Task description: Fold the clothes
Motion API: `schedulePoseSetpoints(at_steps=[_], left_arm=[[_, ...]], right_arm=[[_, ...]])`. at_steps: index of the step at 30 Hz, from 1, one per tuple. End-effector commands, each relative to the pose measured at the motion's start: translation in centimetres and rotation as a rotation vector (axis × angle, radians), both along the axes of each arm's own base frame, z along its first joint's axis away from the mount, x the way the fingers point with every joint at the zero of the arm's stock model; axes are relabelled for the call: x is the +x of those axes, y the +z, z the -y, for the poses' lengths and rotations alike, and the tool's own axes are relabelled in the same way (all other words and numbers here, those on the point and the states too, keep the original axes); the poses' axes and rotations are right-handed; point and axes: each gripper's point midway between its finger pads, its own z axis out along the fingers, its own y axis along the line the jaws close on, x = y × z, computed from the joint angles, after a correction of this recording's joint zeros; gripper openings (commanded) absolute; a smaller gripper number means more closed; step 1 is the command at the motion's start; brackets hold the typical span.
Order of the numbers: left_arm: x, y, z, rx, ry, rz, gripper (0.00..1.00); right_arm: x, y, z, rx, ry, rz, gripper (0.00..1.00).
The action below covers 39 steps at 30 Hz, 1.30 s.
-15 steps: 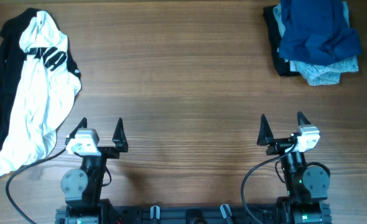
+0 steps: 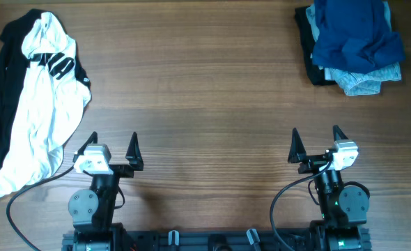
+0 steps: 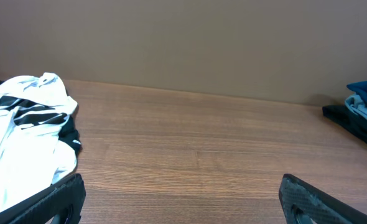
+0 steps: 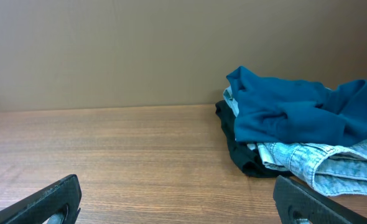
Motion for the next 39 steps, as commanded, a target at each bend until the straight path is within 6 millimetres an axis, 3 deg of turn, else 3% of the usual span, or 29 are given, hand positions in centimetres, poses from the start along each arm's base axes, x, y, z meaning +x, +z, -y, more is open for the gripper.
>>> schedulePoseSetpoints(at_steps=[1,39], left_arm=[[-0.01,-0.17,-0.16,-0.008,0.009,-0.003,1.00],[-0.01,-0.17,-0.17,-0.008,0.009,-0.003,1.00]], right_arm=[[-0.05,0.15,-0.17,-0.013,0.008,0.011,1.00],[-0.09,0.15,-0.53,0.017,0.029,0.008,1.00]])
